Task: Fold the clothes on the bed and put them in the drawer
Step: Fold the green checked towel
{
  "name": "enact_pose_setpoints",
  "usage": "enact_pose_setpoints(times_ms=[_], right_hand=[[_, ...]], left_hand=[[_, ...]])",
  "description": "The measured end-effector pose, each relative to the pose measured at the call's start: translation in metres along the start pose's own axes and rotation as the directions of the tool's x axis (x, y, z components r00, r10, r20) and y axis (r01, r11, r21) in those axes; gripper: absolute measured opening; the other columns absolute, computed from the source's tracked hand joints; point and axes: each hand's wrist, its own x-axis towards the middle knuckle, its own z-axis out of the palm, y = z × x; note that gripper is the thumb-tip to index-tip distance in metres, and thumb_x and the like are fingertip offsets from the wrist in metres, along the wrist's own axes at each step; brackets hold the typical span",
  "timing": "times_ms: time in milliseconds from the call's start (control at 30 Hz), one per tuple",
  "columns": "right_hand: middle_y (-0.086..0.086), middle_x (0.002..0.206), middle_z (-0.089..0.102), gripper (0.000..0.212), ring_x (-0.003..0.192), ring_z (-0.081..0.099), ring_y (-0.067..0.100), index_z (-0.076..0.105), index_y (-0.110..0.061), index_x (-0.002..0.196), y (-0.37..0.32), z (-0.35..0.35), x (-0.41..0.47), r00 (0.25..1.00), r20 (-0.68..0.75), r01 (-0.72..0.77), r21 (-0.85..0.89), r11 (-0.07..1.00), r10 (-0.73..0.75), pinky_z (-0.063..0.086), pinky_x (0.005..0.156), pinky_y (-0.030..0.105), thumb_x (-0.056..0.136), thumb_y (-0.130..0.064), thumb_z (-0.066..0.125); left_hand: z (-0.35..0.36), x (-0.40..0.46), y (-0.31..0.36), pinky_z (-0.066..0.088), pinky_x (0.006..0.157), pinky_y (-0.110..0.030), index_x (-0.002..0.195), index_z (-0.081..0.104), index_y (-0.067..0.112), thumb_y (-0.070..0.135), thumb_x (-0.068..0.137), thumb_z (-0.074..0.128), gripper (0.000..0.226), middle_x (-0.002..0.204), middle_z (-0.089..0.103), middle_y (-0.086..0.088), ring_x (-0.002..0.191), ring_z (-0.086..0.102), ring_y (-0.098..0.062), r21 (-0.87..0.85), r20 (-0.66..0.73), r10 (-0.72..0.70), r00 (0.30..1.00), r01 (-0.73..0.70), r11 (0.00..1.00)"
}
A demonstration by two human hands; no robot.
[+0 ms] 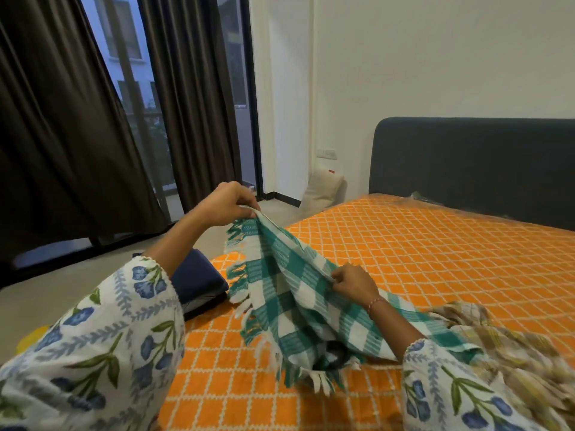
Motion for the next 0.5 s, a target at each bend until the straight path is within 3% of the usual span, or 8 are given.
enact_pose_setpoints(times_ms=[67, 133, 200, 267, 333, 400, 467, 500], right_hand=[[-0.003, 0.055, 0.048, 0.020, 0.050, 0.046, 0.012, 0.068, -0.012, 0.083, 0.014, 0.008, -0.001, 0.999, 0.030, -0.043, 0.004, 0.999, 0.043, 0.031, 0.045, 0.021, 0.084, 0.001, 0.053], [0.010, 0.072, 0.064, 0.017, 0.060, 0.062, 0.019, 0.066, -0.005, 0.090, 0.022, 0.017, 0.000, 0.989, 0.147, -0.043, 0.048, 0.998, 0.035, 0.046, 0.053, 0.025, 0.085, 0.002, 0.051], [0.017, 0.086, 0.062, 0.007, 0.053, 0.066, 0.012, 0.057, -0.003, 0.093, 0.024, 0.026, -0.005, 0.961, 0.270, -0.104, 0.176, 0.979, 0.053, 0.055, 0.054, 0.030, 0.089, 0.001, 0.052], [0.011, 0.082, 0.059, 0.019, 0.043, 0.062, 0.005, 0.047, -0.010, 0.108, 0.021, 0.032, -0.011, 0.900, 0.429, -0.228, 0.304, 0.925, 0.081, 0.047, 0.039, 0.020, 0.094, 0.001, 0.047], [0.005, 0.079, 0.058, 0.040, 0.044, 0.062, 0.004, 0.031, -0.023, 0.126, 0.019, 0.041, -0.010, 0.847, 0.528, -0.283, 0.336, 0.899, 0.069, 0.041, 0.035, 0.018, 0.096, 0.000, 0.044], [0.006, 0.081, 0.057, 0.028, 0.044, 0.061, 0.005, 0.040, -0.023, 0.114, 0.019, 0.048, 0.000, 0.870, 0.480, -0.300, 0.329, 0.895, 0.116, 0.043, 0.035, 0.020, 0.097, -0.001, 0.044], [0.012, 0.084, 0.061, 0.023, 0.059, 0.067, 0.018, 0.051, -0.018, 0.082, 0.023, 0.051, 0.010, 0.928, 0.317, -0.292, 0.292, 0.911, 0.196, 0.043, 0.036, 0.022, 0.094, 0.000, 0.044], [0.015, 0.086, 0.065, 0.024, 0.070, 0.068, 0.026, 0.054, -0.016, 0.076, 0.024, 0.051, 0.014, 0.948, 0.213, -0.290, 0.272, 0.918, 0.236, 0.041, 0.039, 0.022, 0.091, 0.001, 0.045]], left_hand=[[0.001, -0.002, -0.007, 0.047, 0.076, -0.018, 0.092, 0.075, 0.006, 0.007, 0.083, 0.070, 0.010, 0.085, 0.070, -0.003, 0.077, 0.060, -0.005, -0.053, -0.046, -0.016, 0.999, 0.014, 0.998], [0.000, -0.004, -0.010, 0.049, 0.078, -0.023, 0.090, 0.074, 0.007, 0.006, 0.083, 0.069, 0.009, 0.084, 0.070, -0.005, 0.079, 0.063, -0.008, -0.133, -0.080, -0.028, 0.996, 0.017, 0.991], [-0.002, -0.005, -0.011, 0.050, 0.075, -0.019, 0.085, 0.074, 0.012, 0.005, 0.083, 0.069, 0.009, 0.080, 0.071, 0.001, 0.077, 0.064, -0.005, -0.204, -0.103, -0.045, 0.994, 0.023, 0.979], [-0.006, -0.005, -0.011, 0.050, 0.068, -0.013, 0.078, 0.072, 0.019, 0.004, 0.083, 0.068, 0.016, 0.073, 0.070, 0.011, 0.070, 0.064, 0.000, -0.260, -0.110, -0.059, 0.992, 0.028, 0.965], [-0.009, -0.005, -0.013, 0.051, 0.067, -0.013, 0.076, 0.071, 0.023, 0.003, 0.083, 0.068, 0.021, 0.073, 0.070, 0.009, 0.069, 0.064, 0.001, -0.291, -0.103, -0.062, 0.993, 0.030, 0.956], [-0.010, -0.007, -0.017, 0.052, 0.069, -0.017, 0.077, 0.071, 0.022, 0.002, 0.083, 0.068, 0.021, 0.078, 0.071, 0.001, 0.071, 0.064, -0.003, -0.283, -0.101, -0.070, 0.992, 0.039, 0.958], [-0.008, -0.008, -0.025, 0.052, 0.073, -0.023, 0.080, 0.072, 0.018, 0.001, 0.083, 0.067, 0.018, 0.080, 0.072, -0.004, 0.075, 0.065, -0.010, -0.279, -0.107, -0.099, 0.989, 0.066, 0.958], [-0.007, -0.009, -0.030, 0.052, 0.075, -0.026, 0.082, 0.073, 0.015, 0.001, 0.083, 0.067, 0.015, 0.081, 0.072, -0.007, 0.078, 0.065, -0.014, -0.280, -0.110, -0.120, 0.987, 0.085, 0.956]])
